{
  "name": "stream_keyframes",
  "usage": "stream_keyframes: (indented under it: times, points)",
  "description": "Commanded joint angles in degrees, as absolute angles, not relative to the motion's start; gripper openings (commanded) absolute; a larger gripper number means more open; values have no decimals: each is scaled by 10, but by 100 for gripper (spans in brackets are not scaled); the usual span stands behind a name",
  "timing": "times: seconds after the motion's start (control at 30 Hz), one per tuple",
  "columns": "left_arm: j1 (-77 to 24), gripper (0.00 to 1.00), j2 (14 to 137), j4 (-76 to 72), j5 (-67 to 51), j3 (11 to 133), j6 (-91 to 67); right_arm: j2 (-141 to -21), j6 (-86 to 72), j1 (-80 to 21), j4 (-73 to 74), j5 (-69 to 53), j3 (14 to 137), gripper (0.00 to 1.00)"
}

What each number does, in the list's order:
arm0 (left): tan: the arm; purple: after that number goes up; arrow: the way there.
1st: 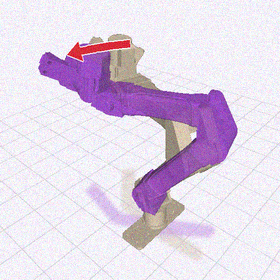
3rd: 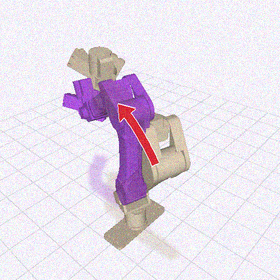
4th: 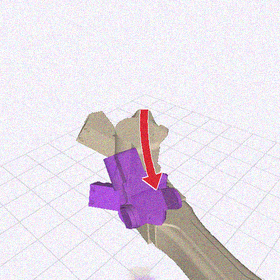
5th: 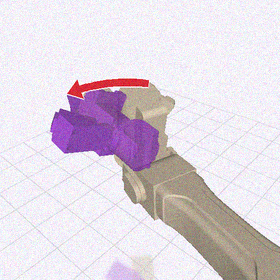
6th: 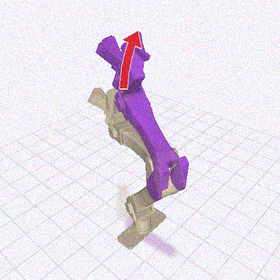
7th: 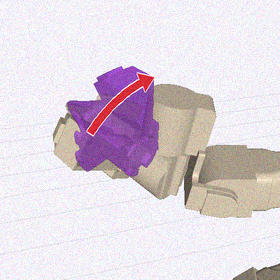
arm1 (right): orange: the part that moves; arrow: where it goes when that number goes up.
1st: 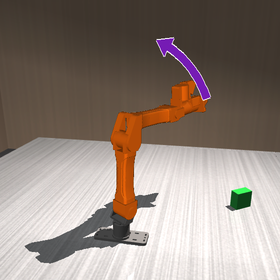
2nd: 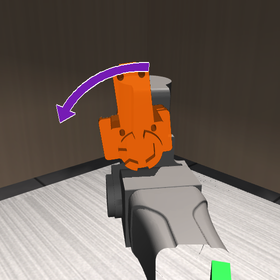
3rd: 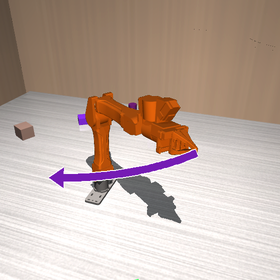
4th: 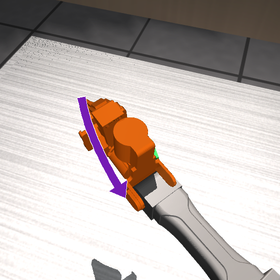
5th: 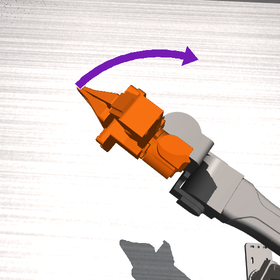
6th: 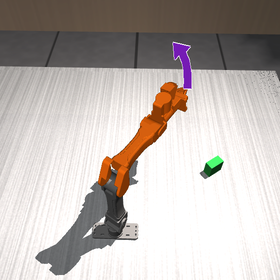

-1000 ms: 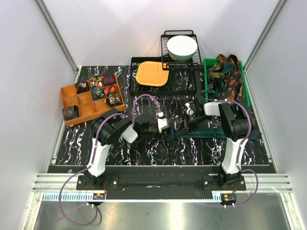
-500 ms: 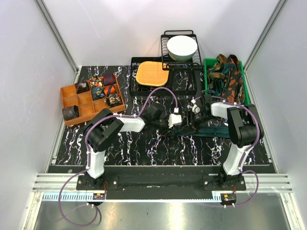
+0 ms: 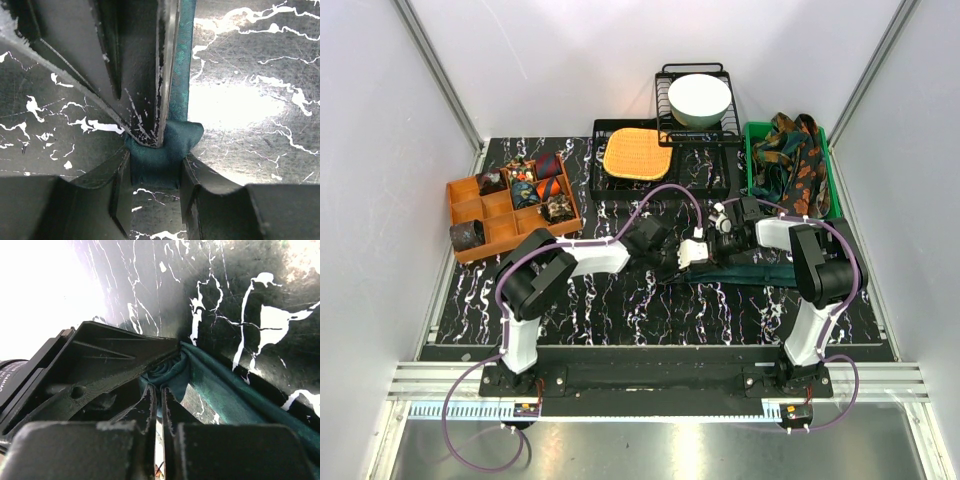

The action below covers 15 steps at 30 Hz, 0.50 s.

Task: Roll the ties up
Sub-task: Roll the tie at the center of the board.

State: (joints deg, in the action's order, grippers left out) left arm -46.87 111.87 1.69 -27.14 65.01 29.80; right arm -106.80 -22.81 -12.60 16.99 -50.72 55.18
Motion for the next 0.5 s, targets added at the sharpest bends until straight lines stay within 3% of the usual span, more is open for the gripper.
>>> stream_keyframes:
  times: [0.0,0.1,0.2,0.47]
  points:
    - [-468,38,1147,135,-247,619,287,-1085,-195,-125,186,-447,561,0]
    - [-459,55,1134,73,-309,583,275,-1099,-179,-121,207,-405,572,0]
    - [-450,62,1133,-22,-364,549,250,-1111,-167,-122,226,-377,578,0]
    - [-428,69,1191,-335,-416,495,130,-1120,-142,-121,266,-310,588,0]
